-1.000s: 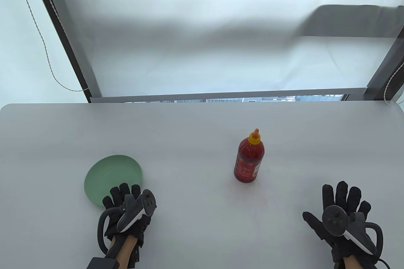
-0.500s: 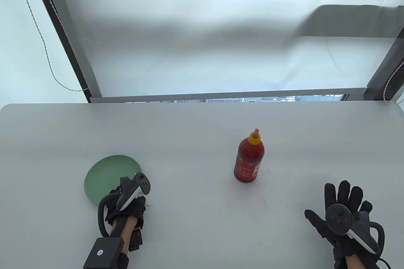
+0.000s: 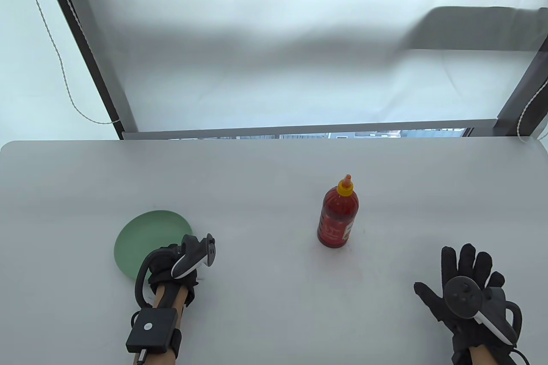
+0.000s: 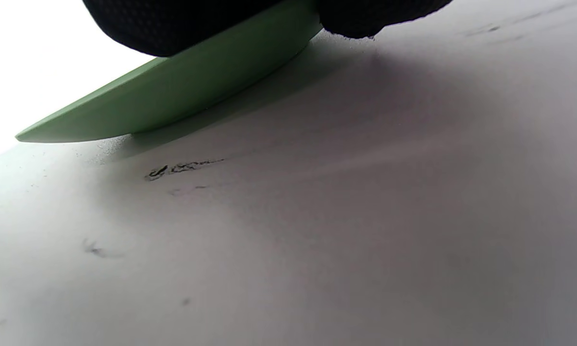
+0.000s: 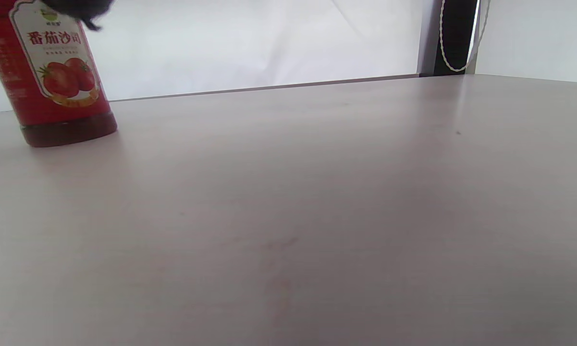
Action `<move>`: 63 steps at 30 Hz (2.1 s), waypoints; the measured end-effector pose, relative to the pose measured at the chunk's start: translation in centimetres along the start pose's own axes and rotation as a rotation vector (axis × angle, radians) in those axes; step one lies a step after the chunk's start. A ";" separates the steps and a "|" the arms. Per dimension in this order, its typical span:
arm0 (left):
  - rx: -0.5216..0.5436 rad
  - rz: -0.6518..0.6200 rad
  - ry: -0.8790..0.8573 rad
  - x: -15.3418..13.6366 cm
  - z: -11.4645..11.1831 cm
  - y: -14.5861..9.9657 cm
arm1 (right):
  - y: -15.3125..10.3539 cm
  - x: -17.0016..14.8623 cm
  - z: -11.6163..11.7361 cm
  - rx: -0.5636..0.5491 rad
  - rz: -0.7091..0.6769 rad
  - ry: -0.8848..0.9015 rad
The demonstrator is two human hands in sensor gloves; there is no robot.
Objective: Squeeze ketchup bottle to draw patterns on plate
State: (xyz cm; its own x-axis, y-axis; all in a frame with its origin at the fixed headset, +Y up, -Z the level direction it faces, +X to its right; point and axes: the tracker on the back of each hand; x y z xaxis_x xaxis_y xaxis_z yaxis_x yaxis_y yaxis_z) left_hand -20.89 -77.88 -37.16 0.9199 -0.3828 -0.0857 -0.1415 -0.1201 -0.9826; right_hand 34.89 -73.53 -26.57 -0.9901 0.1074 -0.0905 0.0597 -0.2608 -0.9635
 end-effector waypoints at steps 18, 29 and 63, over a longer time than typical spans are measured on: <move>0.525 -0.421 0.011 7.8 8.5 -7.9 | -0.1 0.2 -0.1 -0.025 0.007 -0.014; 0.574 -0.659 -0.007 14.7 10.2 -11.9 | -0.2 0.4 -0.1 -0.031 0.001 -0.025; 0.275 -0.848 -0.145 16.6 7.7 -9.8 | -0.2 0.7 0.1 0.002 0.030 -0.030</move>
State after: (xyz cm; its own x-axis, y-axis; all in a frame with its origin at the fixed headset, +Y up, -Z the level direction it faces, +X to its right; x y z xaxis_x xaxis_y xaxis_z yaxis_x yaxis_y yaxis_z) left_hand -1.37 -76.01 -30.18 0.7149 -0.1442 0.6842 0.6809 -0.0792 -0.7281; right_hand 34.17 -73.52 -26.39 -0.9912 0.0706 -0.1116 0.0892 -0.2653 -0.9600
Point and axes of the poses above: the tracker on the back of each hand, its own x axis roughly to the thumb side, its own y axis roughly from the wrist to the fingertips, z = x × y, and after that the axes turned 11 degrees about x, right-handed
